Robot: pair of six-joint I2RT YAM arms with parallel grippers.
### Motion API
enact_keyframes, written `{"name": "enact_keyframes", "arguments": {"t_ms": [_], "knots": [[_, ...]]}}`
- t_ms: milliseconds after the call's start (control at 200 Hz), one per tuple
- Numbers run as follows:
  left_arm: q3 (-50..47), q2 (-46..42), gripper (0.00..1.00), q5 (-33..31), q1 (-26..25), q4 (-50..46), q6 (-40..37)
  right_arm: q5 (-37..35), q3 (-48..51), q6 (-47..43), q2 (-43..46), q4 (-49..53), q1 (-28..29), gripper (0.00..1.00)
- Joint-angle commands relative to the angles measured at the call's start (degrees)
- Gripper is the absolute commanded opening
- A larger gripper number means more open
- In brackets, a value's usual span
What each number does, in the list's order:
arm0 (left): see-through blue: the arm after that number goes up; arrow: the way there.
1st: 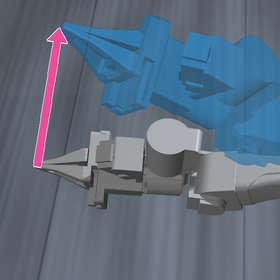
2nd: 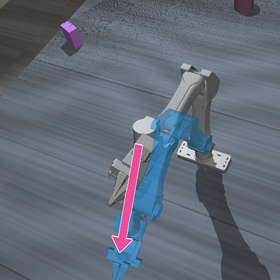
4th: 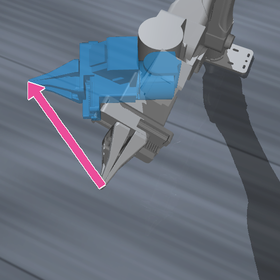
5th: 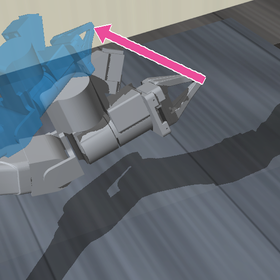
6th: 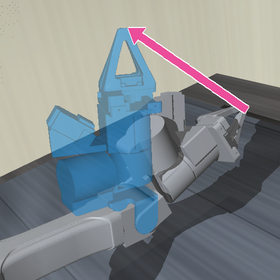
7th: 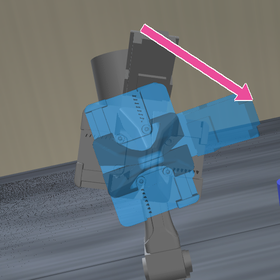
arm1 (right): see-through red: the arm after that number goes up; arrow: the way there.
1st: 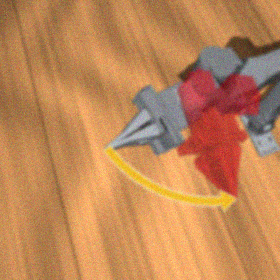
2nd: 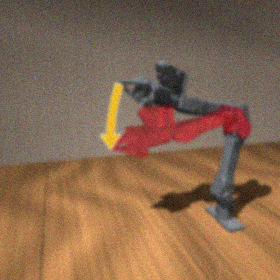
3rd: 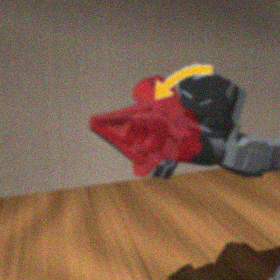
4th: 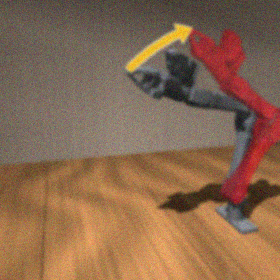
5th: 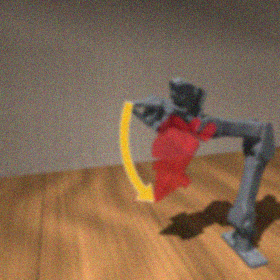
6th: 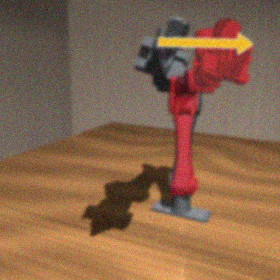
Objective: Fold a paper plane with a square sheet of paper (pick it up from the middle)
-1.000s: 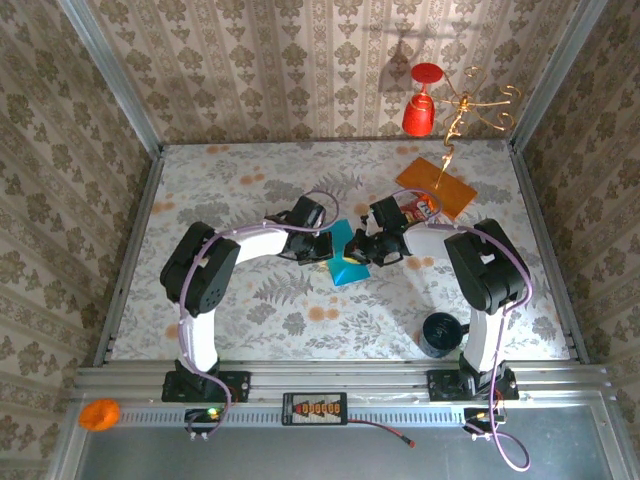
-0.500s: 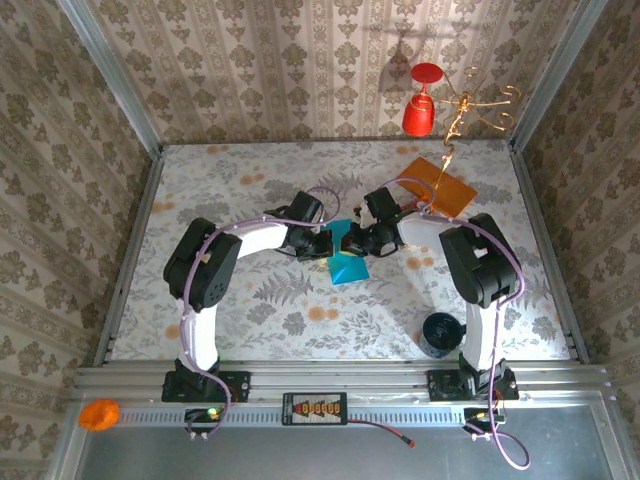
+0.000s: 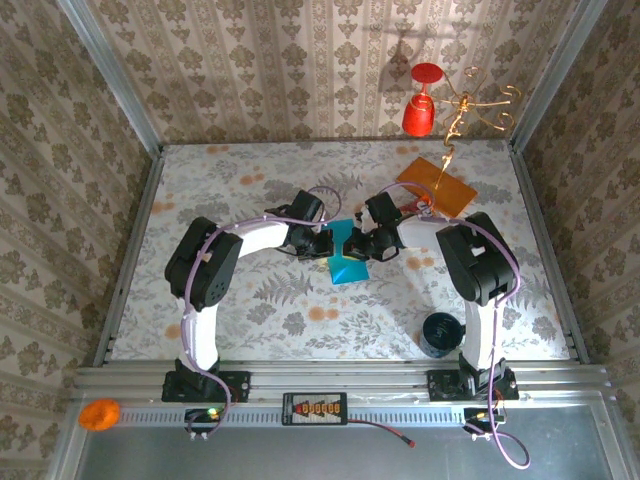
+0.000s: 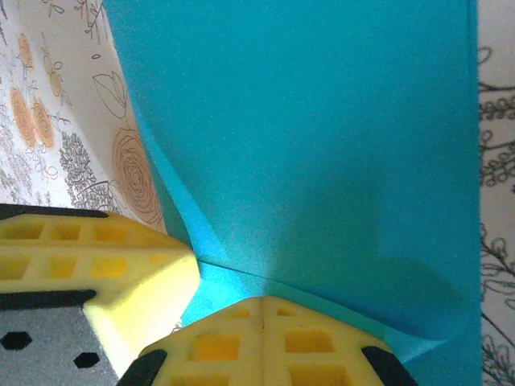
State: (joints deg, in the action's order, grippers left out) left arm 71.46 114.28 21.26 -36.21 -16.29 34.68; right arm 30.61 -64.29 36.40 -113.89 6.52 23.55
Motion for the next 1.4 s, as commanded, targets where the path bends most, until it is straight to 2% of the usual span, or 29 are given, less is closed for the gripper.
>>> {"name": "enact_keyframes", "arguments": {"t_ms": [0,280,475,655,910,1395], "knots": [[-0.43,3.4,0.0,-2.8,0.6,-5.17,-1.08,-3.54,4.6,1.84,-1.13,2.05,-0.27,0.04],[5.23,0.59,0.0,-0.24,0.71,-2.24,0.48,-8.37,8.74,14.34,1.51,-2.93,1.41,0.03],[-0.94,-7.52,0.0,-2.18,-0.73,1.12,4.06,-11.49,9.35,16.59,0.69,-2.15,1.5,0.03],[-8.57,-12.0,0.0,-0.47,-3.71,5.1,9.11,-11.52,8.94,17.08,-0.24,-1.15,1.5,0.03],[-10.31,-9.98,0.01,0.8,-7.27,8.35,13.11,-11.54,9.23,17.31,-0.37,-0.96,1.41,0.03],[-8.92,-5.91,0.01,0.63,-7.04,7.73,12.96,-11.1,9.63,17.39,-0.59,-0.98,1.06,0.03]]}}
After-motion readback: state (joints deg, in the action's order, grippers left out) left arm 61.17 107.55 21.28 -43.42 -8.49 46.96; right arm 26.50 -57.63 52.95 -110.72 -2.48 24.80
